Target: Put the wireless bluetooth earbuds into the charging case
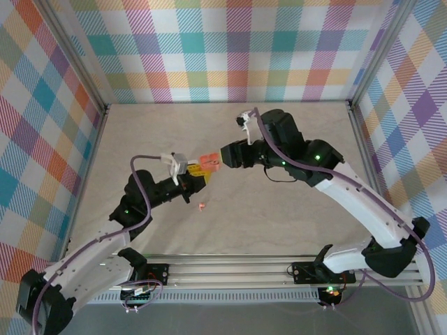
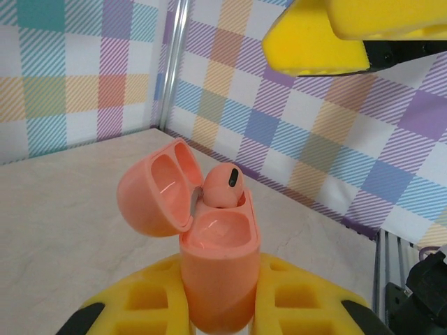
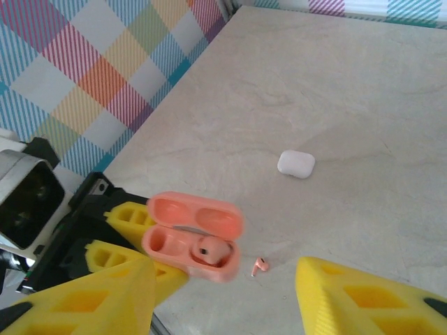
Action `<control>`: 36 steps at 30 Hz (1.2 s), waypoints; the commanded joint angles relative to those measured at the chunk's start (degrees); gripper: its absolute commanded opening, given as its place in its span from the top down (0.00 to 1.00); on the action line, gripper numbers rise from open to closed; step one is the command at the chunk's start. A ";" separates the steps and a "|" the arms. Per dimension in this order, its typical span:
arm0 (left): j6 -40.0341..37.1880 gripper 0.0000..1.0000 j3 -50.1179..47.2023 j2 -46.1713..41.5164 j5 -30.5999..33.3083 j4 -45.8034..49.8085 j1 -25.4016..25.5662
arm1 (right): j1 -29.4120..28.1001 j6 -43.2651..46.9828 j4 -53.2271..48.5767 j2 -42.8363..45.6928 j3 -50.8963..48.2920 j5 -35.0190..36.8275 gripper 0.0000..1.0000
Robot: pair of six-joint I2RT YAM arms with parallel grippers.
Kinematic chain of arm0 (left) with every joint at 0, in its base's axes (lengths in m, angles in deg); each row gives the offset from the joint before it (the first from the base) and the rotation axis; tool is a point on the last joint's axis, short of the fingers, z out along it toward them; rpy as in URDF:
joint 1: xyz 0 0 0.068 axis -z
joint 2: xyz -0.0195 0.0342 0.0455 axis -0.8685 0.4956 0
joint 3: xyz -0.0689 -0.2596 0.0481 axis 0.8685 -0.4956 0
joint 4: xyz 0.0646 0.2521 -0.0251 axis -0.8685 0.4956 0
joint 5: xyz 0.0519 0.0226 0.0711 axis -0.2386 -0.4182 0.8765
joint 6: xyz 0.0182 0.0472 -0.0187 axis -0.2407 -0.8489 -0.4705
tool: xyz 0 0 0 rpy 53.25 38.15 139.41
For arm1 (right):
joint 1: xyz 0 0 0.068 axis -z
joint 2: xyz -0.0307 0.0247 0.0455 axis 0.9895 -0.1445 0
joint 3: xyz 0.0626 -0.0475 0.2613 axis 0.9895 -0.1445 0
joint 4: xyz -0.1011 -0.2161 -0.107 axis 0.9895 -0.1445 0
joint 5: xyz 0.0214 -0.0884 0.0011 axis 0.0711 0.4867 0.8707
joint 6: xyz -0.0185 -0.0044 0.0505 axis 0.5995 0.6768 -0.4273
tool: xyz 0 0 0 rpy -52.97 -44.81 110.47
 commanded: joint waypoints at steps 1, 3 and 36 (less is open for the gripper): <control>-2.22 1.00 -1.57 -5.17 2.02 5.58 0.60 | 2.93 -2.45 2.72 2.83 -3.14 -1.06 0.45; -2.55 1.00 -2.29 -8.79 2.80 8.41 0.60 | 5.22 -4.68 3.47 3.89 -6.08 -2.49 0.45; -4.93 1.00 -3.45 -26.33 9.54 24.00 0.60 | -2.59 -15.57 6.68 -39.94 -4.44 -12.63 0.60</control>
